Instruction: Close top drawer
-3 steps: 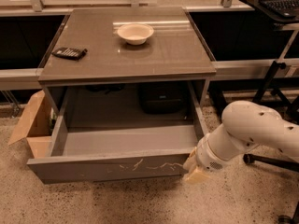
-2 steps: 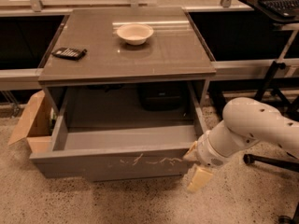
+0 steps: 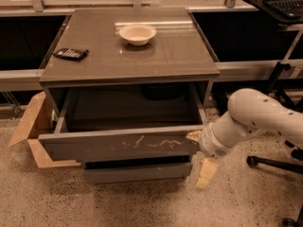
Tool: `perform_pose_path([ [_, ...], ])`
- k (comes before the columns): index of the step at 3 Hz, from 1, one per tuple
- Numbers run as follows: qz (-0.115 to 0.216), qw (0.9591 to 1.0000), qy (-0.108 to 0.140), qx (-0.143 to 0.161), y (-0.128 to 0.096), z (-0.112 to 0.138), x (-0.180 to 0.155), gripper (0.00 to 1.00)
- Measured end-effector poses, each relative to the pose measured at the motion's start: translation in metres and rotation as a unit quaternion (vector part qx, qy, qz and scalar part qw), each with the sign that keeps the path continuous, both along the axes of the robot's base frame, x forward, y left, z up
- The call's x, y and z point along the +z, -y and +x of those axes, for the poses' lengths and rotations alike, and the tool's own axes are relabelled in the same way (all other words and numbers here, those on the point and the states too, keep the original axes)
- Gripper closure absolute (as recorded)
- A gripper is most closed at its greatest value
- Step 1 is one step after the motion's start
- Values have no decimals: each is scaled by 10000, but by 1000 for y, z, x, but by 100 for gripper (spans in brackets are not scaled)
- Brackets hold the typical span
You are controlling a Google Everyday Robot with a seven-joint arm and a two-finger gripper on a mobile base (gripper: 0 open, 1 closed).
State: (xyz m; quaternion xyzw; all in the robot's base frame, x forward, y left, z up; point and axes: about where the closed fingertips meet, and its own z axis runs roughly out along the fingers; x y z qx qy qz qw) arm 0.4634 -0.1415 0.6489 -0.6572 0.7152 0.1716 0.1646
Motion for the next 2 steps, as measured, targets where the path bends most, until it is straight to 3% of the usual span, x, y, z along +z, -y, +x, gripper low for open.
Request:
perform_pose_path([
  [1,200,9989,365,218,2,35,19,16],
  [2,266,9964,758,275,5,82,36,47],
])
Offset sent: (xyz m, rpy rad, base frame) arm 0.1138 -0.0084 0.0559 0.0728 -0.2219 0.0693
